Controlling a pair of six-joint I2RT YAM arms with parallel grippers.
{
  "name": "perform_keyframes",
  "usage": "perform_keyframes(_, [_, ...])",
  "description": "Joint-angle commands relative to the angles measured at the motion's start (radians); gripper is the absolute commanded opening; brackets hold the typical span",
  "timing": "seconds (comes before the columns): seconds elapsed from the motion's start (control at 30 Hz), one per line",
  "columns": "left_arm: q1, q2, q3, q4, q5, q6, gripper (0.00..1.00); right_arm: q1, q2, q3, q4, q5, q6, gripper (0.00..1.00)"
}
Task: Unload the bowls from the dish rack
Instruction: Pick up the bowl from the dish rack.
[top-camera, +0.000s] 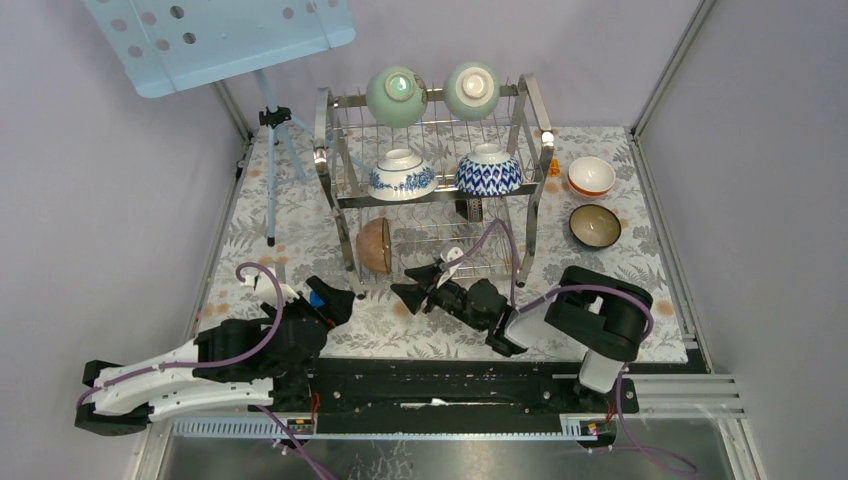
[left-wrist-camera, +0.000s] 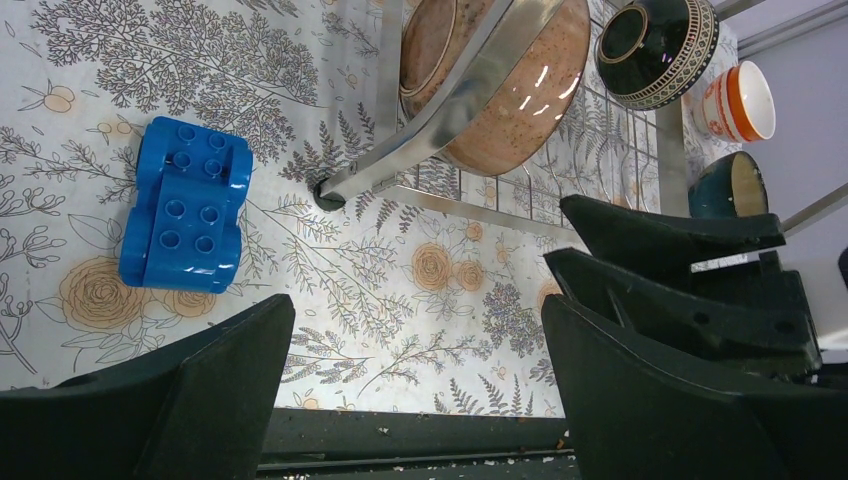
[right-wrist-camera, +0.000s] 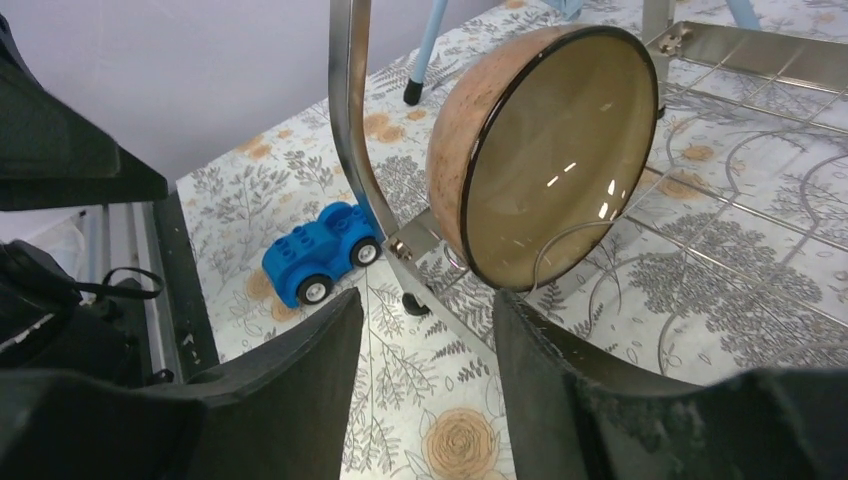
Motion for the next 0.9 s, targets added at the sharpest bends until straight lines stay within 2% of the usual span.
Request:
perform_keyframes(0.0, [-0.001,-0.001,0.003,0.012,-0.018,0.015,0.99,-0.044,0.059,0.055,0.171,-0.105,0.066,0.55])
perform_keyframes(0.23, [-0.001,0.031,0.007,0.012,-0.017,0.017,0.99,-0.104,0.141,0.097,0.229,-0.210,0.111,0.48])
perform_keyframes(0.53, [-0.001,0.060,0.005,0.011,-0.021,0.016,0.99,-0.144,0.207,0.149,0.268,-0.276,0.153,0.51])
perform_keyframes(0.87, [-0.001,0.075,0.010,0.006,-0.021,0.012,0.99,-0.169,0.273,0.212,0.297,-0.329,0.209,0.48])
